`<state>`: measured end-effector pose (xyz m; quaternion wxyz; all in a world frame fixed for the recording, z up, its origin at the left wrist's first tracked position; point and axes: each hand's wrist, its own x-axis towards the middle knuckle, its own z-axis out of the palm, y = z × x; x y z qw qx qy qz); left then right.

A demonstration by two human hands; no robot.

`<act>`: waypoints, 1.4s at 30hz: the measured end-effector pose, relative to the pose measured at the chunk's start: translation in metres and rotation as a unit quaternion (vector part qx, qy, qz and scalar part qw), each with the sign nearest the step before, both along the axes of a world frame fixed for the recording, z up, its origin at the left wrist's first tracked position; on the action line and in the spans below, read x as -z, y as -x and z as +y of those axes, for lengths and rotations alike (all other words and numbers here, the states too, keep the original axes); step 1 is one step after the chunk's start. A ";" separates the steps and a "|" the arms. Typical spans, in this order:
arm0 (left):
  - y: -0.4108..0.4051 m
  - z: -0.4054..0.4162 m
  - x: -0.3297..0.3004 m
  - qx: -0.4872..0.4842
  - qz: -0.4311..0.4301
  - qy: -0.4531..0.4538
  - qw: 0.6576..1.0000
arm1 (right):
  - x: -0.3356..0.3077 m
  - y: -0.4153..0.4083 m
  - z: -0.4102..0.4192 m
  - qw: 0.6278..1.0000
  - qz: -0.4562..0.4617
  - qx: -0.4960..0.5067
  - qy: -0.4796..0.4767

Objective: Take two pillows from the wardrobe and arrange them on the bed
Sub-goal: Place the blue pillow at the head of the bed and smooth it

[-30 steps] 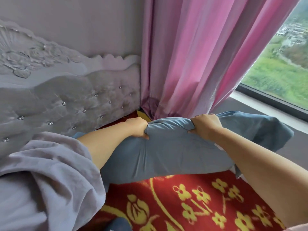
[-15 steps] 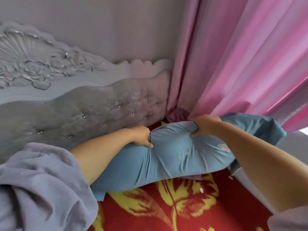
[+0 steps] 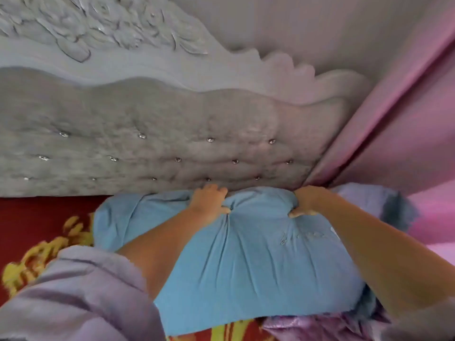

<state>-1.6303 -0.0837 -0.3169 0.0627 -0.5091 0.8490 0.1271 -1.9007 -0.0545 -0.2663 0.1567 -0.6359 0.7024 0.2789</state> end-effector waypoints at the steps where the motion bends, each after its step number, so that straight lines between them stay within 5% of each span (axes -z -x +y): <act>1: 0.005 -0.005 0.017 -0.011 0.014 0.036 0.999 | 0.022 0.010 -0.005 0.998 0.035 -0.006 0.050; 5: -0.010 0.001 0.092 -0.048 0.064 0.082 0.993 | 0.103 0.024 -0.010 0.968 -0.003 -0.003 0.251; 10: -0.094 0.069 0.170 -0.206 0.055 0.049 0.976 | 0.188 -0.014 0.047 0.983 -0.073 0.044 0.163; 15: -0.142 0.095 0.194 -0.503 0.133 -0.075 0.851 | 0.210 -0.025 0.077 0.978 -0.077 0.056 0.186; 17: -0.138 0.090 0.192 -0.553 0.170 -0.112 0.808 | 0.208 -0.023 0.073 0.981 -0.070 0.052 0.174; 19: -0.125 0.086 0.188 -0.555 0.180 -0.141 0.800 | 0.206 -0.021 0.071 0.983 -0.062 0.054 0.166; 26: -0.083 0.098 0.185 -0.479 0.198 -0.205 0.830 | 0.203 0.004 0.084 0.974 -0.040 0.161 0.155; 31: -0.097 0.094 0.167 -0.459 0.159 -0.237 0.841 | 0.182 -0.012 0.090 0.981 -0.053 0.137 0.124; 36: -0.067 0.080 0.095 -0.360 0.128 -0.124 0.916 | 0.121 -0.049 0.084 0.976 -0.116 0.083 0.167; 42: -0.057 0.052 -0.031 -0.238 0.224 -0.012 0.945 | 0.002 -0.078 0.066 0.926 -0.221 -0.011 0.306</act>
